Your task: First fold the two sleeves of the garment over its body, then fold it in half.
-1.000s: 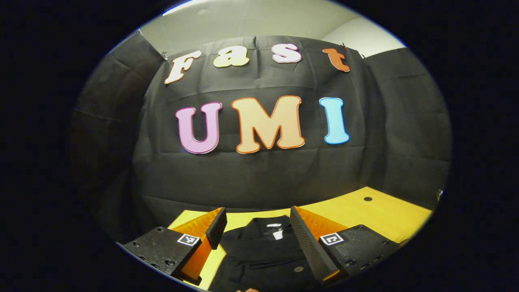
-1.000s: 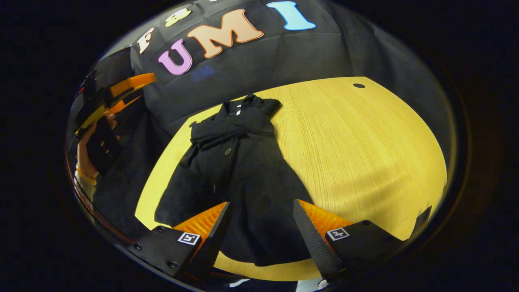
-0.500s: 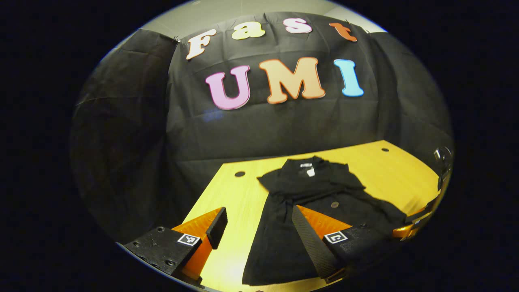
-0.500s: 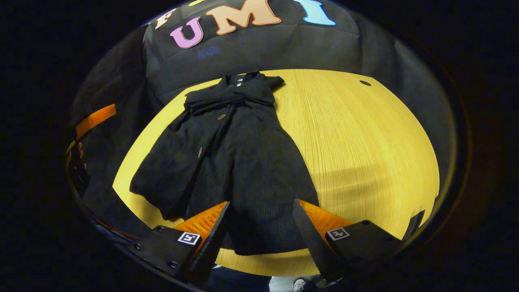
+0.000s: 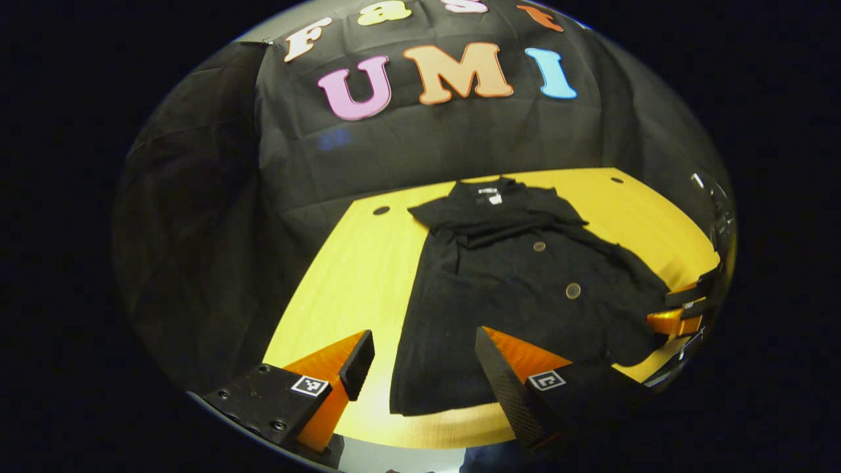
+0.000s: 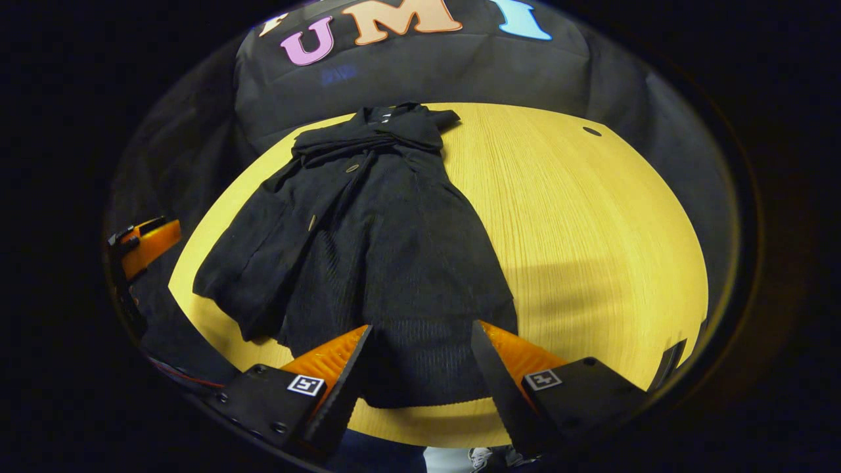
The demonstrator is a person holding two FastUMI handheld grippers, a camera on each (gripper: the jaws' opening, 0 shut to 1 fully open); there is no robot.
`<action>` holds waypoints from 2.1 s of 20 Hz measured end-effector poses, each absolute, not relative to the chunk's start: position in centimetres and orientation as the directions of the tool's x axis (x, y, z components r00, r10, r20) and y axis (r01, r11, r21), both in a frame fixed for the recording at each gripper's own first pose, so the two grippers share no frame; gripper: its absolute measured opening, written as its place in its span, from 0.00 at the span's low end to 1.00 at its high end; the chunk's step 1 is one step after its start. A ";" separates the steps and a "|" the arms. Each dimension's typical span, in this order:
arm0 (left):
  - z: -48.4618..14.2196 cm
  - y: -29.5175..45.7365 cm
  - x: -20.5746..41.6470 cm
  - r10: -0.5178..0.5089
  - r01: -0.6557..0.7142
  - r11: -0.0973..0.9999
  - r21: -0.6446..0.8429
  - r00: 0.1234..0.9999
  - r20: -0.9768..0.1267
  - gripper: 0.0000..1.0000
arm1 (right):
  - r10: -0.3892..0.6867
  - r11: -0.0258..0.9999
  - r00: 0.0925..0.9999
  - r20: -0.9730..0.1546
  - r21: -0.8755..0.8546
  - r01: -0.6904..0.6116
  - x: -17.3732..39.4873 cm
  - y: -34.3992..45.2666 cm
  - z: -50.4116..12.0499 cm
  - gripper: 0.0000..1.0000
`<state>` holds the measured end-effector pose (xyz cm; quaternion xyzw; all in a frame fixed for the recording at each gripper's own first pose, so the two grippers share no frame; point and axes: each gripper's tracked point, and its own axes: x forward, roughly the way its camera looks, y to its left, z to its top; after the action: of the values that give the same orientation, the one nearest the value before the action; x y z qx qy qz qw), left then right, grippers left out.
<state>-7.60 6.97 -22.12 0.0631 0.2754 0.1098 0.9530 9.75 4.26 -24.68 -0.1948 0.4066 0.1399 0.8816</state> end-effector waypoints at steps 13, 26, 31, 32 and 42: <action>-31.1 6.2 -9.2 0.212 -0.190 0.976 0.109 0.691 -0.691 0.95 | 0.044 0.834 0.637 -0.770 -0.323 -0.448 10.0 4.1 -25.1 0.90; -31.6 4.8 -8.8 0.103 -0.158 0.987 -0.016 0.712 -0.694 0.78 | 0.056 0.839 0.646 -0.761 -0.315 -0.444 9.3 5.3 -25.5 0.66; -31.6 3.8 -8.7 0.035 -0.097 0.994 -0.044 0.690 -0.723 0.45 | 0.058 0.828 0.630 -0.774 -0.316 -0.464 8.7 6.2 -25.6 0.29; -31.4 3.7 -8.7 0.021 -0.082 0.995 -0.049 0.690 -0.724 0.33 | 0.057 0.825 0.632 -0.773 -0.320 -0.466 8.7 6.2 -25.6 0.24; -31.0 3.7 -8.9 -0.092 -0.068 0.979 -0.193 0.697 -0.711 0.01 | 0.082 0.859 0.608 -0.789 -0.254 -0.445 8.4 7.0 -25.7 0.03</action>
<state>-8.91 3.71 -31.04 -0.1028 0.3893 -0.0067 0.9154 8.38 6.99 -25.67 -0.2184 0.4157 0.1517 0.8697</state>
